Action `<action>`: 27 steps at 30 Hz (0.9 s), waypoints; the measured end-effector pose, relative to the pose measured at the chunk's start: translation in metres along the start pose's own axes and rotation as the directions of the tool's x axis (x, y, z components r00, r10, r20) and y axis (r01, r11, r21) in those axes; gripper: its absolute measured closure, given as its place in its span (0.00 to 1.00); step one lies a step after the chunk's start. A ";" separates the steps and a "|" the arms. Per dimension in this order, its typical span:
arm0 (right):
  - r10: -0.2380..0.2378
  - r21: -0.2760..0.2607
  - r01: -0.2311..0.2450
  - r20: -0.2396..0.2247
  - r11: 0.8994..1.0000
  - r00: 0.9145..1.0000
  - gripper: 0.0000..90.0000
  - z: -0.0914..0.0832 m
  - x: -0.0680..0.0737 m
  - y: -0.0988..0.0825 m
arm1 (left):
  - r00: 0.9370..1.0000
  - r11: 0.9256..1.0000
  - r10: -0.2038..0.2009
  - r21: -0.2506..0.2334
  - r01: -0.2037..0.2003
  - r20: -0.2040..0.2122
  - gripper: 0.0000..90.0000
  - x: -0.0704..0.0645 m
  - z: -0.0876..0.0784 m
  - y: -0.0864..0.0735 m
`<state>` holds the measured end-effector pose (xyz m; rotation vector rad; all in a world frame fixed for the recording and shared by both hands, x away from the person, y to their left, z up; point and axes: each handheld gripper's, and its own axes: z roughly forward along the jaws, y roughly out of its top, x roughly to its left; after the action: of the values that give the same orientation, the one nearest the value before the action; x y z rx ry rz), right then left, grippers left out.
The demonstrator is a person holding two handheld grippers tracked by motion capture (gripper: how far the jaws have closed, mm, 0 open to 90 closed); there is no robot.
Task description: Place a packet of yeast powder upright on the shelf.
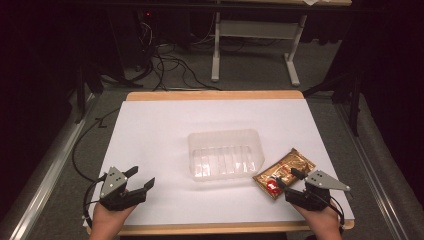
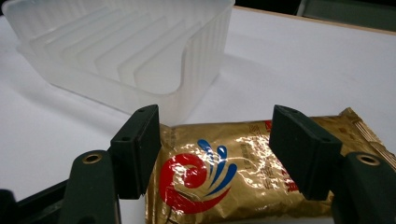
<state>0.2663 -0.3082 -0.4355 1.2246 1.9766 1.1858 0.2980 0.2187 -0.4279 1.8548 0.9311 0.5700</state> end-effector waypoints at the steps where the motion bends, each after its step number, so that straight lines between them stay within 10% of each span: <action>1: -0.013 0.008 0.013 0.005 1.000 1.000 0.39 0.001 0.000 -0.001 | 1.000 1.000 0.002 -0.002 -0.002 0.003 0.34 0.000 0.000 0.001; 27: 0.093 -0.003 -0.093 0.012 0.996 0.996 0.50 -0.012 -0.024 -0.012 | 0.999 0.997 -0.051 0.064 0.051 -0.010 0.36 -0.007 0.011 0.031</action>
<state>0.2622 -0.3370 -0.4405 1.3321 1.9271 1.2221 0.3125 0.1990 -0.4051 1.8818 1.0098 0.5221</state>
